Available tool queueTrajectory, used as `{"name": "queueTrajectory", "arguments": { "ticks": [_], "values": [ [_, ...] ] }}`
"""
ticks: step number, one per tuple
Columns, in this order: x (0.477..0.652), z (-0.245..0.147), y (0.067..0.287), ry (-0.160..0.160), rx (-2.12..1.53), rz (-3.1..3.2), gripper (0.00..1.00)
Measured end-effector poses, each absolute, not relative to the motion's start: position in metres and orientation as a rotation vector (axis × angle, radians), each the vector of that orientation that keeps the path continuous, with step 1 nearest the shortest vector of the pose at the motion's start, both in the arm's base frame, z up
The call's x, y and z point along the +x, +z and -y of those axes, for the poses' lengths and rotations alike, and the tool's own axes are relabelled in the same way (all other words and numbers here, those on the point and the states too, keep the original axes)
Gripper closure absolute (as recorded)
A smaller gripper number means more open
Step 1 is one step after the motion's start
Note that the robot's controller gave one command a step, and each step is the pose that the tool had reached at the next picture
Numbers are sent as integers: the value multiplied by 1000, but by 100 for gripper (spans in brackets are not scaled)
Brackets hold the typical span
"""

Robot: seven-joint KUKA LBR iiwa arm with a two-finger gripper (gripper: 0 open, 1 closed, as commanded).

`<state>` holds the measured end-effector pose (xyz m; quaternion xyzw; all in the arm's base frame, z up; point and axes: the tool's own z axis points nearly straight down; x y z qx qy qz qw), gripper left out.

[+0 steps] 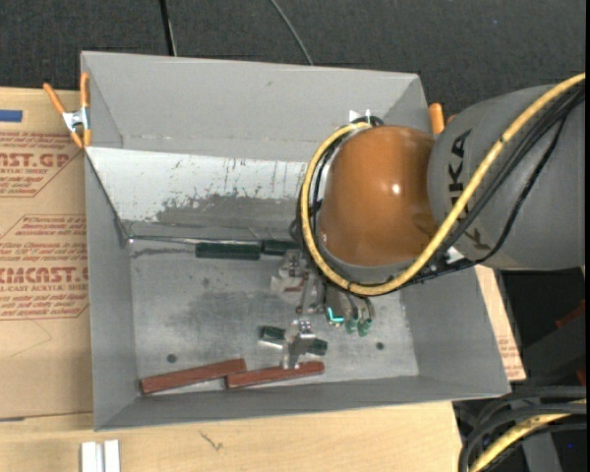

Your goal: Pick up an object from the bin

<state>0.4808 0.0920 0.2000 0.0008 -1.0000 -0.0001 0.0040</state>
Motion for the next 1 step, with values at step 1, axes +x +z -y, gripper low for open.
{"name": "queueTrajectory", "arguments": {
  "ticks": [1],
  "values": [
    [483,-92,204,-2,1,3142,0]
  ]
}}
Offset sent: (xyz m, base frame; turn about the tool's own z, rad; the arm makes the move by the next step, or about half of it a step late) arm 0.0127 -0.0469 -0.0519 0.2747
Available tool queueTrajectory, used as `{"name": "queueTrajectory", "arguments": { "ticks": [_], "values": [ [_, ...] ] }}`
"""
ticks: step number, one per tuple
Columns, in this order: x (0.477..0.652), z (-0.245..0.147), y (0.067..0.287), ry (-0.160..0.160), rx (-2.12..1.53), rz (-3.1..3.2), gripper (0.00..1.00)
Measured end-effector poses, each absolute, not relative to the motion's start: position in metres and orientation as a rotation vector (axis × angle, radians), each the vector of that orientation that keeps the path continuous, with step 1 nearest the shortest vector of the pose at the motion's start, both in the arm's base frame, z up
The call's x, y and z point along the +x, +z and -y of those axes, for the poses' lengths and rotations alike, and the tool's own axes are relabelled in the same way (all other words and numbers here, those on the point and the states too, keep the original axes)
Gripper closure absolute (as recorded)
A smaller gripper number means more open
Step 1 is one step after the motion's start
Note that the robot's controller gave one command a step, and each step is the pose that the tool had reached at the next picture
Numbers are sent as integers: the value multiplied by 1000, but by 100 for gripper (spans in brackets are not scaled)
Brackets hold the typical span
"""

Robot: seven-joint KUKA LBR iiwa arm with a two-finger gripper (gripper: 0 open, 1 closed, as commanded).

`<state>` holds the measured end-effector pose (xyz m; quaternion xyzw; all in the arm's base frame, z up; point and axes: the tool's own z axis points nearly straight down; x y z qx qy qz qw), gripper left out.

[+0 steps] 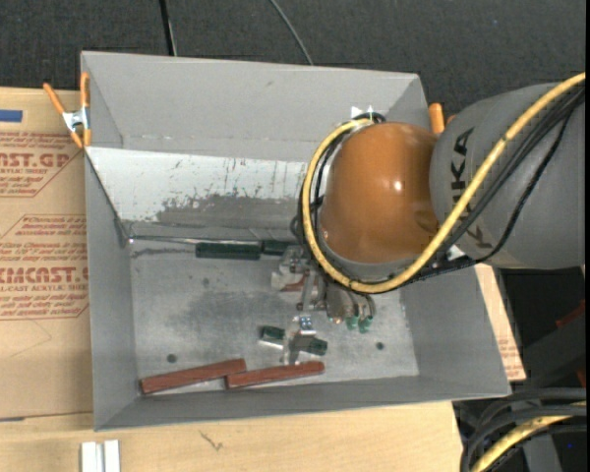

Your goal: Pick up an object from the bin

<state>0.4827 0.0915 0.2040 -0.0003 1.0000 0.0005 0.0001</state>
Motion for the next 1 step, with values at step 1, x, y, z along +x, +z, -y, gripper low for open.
{"name": "queueTrajectory", "arguments": {
  "ticks": [1],
  "values": [
    [490,-67,173,5,247,-3126,0]
  ]
}}
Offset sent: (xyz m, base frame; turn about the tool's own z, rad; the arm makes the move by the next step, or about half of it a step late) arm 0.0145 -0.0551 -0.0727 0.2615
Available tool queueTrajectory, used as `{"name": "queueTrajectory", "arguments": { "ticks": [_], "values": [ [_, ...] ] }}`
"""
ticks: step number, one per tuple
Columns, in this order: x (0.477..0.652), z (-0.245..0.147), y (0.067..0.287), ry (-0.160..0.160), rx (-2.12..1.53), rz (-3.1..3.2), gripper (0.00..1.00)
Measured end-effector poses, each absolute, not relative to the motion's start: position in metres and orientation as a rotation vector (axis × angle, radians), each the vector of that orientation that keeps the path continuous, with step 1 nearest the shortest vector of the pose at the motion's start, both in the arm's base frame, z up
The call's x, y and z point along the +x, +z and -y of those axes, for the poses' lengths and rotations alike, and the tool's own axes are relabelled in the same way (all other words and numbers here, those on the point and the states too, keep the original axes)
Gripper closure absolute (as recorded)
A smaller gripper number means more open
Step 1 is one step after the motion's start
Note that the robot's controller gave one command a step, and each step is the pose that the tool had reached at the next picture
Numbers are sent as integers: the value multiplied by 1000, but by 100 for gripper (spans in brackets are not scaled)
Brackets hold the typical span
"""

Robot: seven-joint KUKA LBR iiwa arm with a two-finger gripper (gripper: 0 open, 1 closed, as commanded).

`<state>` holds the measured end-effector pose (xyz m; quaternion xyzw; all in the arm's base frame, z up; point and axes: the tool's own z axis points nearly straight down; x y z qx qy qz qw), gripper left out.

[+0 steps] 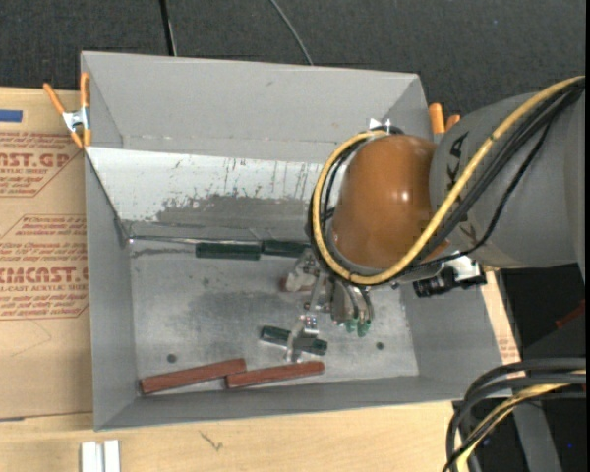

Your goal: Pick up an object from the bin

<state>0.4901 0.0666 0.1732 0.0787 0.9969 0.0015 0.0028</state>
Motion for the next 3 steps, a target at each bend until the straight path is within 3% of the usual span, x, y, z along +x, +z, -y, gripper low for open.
{"name": "queueTrajectory", "arguments": {
  "ticks": [1,2,3],
  "values": [
    [497,-36,128,-2,411,-3118,0],
    [481,-51,128,1,506,-3104,0],
    [484,-52,76,1,510,-3108,0]
  ]
}}
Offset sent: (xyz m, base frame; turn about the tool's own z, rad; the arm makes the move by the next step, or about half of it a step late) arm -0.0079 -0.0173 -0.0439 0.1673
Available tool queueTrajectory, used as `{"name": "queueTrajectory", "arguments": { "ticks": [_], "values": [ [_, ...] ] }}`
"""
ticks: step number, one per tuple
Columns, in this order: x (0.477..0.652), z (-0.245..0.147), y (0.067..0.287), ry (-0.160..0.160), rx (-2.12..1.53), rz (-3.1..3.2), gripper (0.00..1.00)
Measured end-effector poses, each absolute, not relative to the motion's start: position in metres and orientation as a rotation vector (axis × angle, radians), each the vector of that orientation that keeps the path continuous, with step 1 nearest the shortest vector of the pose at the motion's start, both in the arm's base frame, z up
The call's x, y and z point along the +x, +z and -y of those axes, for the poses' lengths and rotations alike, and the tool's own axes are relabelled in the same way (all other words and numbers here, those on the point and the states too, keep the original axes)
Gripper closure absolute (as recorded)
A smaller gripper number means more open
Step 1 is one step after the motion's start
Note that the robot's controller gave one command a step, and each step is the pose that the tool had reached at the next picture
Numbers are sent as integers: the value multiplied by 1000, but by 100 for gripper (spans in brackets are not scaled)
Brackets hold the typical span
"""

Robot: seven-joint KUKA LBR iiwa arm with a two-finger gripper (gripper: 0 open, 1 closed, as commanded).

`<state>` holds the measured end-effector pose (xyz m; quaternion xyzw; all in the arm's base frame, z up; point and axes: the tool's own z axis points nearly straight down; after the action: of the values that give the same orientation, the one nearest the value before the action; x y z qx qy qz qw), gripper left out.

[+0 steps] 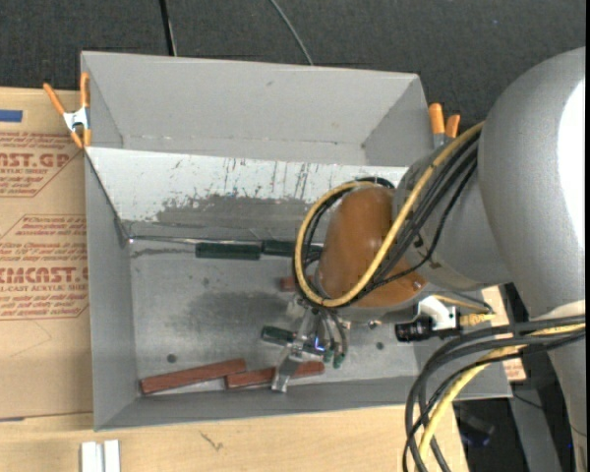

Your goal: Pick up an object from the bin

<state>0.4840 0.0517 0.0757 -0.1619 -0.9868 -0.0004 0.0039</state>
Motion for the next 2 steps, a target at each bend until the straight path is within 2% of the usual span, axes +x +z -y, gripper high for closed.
{"name": "queueTrajectory", "arguments": {
  "ticks": [1,2],
  "values": [
    [484,-53,84,-7,-508,3104,100],
    [484,-53,84,-7,-509,3104,100]
  ]
}}
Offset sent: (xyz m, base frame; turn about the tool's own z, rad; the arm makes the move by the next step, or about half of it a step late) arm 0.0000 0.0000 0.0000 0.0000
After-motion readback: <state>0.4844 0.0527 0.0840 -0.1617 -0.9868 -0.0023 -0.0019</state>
